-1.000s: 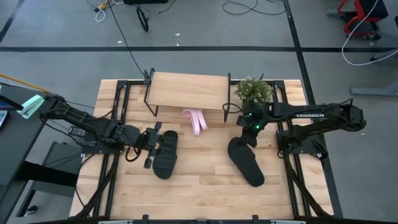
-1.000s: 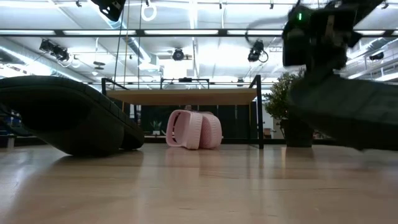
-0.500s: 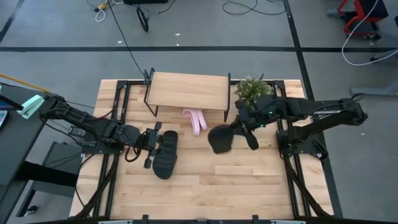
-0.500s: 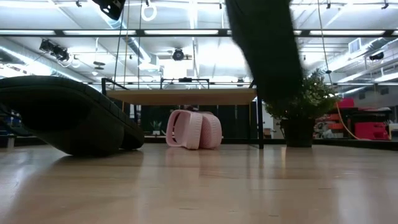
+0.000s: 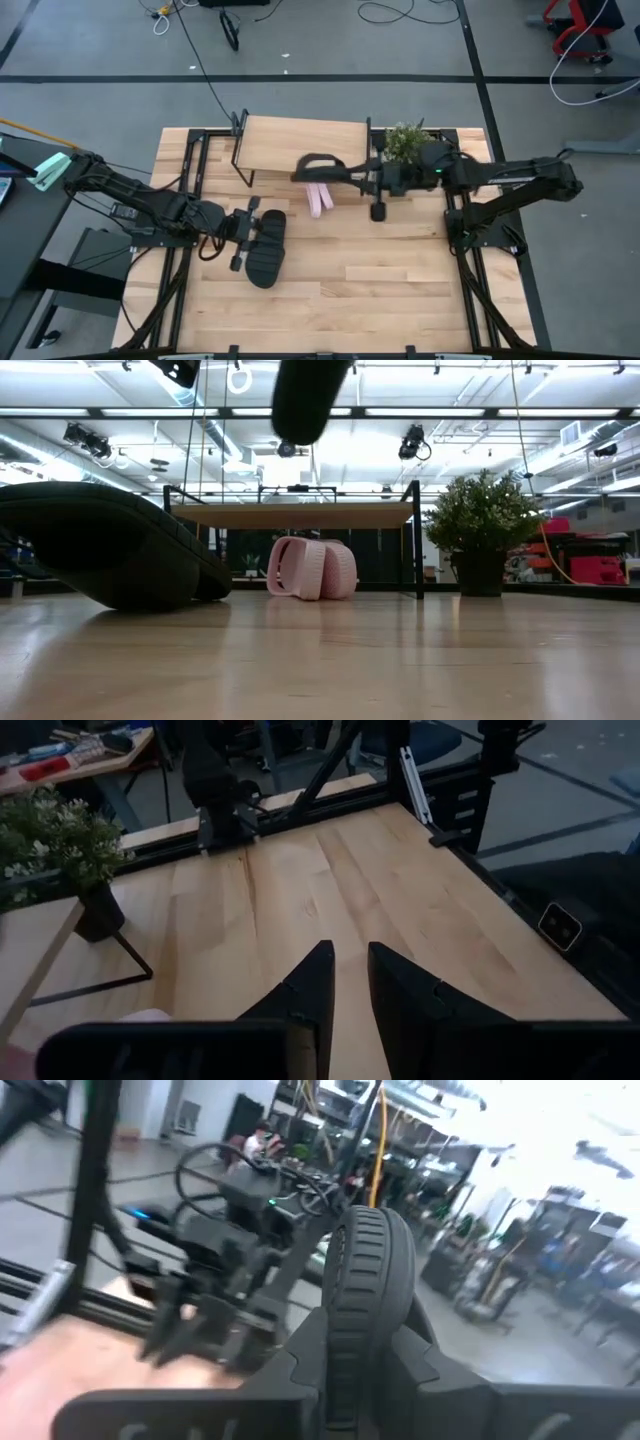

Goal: Pick and place slides into the shelf
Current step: Put the right black slide on the shelf

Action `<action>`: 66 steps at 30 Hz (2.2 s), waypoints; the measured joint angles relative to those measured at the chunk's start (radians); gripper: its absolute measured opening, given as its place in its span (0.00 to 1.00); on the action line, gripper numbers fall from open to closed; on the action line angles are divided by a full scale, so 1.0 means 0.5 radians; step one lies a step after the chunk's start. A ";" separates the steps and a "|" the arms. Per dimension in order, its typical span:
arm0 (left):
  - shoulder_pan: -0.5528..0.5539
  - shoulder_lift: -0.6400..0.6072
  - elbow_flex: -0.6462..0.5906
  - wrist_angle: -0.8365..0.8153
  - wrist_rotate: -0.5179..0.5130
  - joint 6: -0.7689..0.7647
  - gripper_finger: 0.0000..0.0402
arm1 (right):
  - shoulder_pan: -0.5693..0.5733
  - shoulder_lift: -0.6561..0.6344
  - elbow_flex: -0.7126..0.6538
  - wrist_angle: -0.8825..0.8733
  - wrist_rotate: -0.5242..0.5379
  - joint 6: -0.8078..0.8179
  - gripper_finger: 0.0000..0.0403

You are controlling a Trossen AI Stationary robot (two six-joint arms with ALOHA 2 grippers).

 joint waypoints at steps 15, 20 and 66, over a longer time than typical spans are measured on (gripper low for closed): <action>-0.191 -0.166 -0.001 -0.314 0.009 -0.275 0.15 | -0.141 0.656 0.022 0.766 0.158 -0.838 0.12; -0.390 -0.168 -0.001 -0.308 0.008 -0.324 0.13 | -0.164 0.801 0.165 0.793 0.159 -0.994 0.12; -1.101 -0.407 0.000 -0.443 -1.175 -0.160 0.06 | -0.210 1.741 0.757 0.852 0.363 -2.125 0.12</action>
